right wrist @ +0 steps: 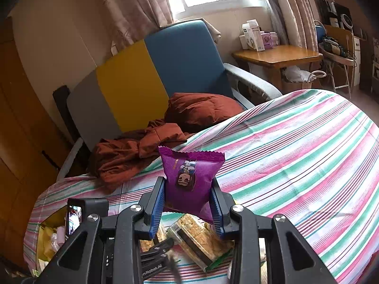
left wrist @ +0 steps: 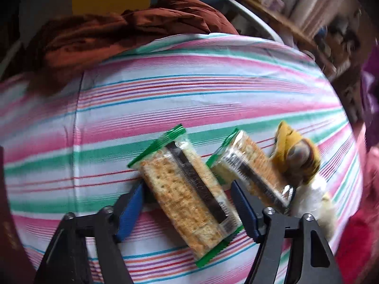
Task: Organize objects
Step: 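Grasp a green-wrapped cracker packet with the left tool while the right tool holds the purple packet, then lift the cracker packet and purple packet and carry them toward the tin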
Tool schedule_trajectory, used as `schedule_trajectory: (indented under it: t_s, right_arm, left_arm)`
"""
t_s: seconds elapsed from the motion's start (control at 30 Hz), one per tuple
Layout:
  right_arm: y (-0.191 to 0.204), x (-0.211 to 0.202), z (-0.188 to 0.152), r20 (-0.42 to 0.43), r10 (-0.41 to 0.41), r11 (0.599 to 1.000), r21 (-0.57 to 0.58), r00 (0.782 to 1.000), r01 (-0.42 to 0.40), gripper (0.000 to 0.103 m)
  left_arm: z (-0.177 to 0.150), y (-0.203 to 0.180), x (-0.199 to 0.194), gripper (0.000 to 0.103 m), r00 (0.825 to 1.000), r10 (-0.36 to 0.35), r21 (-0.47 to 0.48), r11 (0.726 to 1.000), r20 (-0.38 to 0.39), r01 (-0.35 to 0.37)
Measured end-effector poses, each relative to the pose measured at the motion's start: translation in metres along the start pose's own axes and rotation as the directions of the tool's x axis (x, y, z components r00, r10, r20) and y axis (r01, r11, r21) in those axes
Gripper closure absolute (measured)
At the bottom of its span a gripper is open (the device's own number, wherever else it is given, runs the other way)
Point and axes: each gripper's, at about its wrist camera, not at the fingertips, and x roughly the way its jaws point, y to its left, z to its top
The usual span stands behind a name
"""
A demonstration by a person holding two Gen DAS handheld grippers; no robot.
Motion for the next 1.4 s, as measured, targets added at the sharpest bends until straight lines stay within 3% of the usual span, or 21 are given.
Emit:
schedule_trajectory:
  t_s: [0.17,0.33,0.53,1.0,1.4]
  right_arm:
    - [0.005,0.004,-0.003,-0.020,0.021,0.999,-0.027,1.000,-0.021,0.068]
    - [0.018,0.011,-0.007,-0.058,0.057,0.995,-0.083,0.997,-0.062,0.068]
    - [0.043,0.024,-0.021,-0.124,0.101,0.977,-0.177,0.987,-0.122,0.068]
    - [0.062,0.053,-0.044,-0.230,0.066,0.958,-0.258,0.971,-0.126,0.068]
    - [0.080,0.065,-0.065,-0.291,0.023,0.932,-0.339,0.956,-0.126,0.068]
  left_arm:
    - [-0.011,0.014,-0.009,0.057,0.999,-0.004,0.056,0.998,0.033,0.003]
    - [-0.048,0.034,-0.030,0.058,0.995,0.009,0.127,0.992,0.096,-0.021]
    - [-0.083,0.051,-0.042,0.058,0.984,0.017,0.137,0.990,0.175,-0.042]
    - [-0.112,0.057,-0.063,0.060,0.967,0.041,0.130,0.989,0.253,-0.076]
    - [-0.126,0.076,-0.124,0.060,0.927,0.048,0.096,0.991,0.371,-0.089]
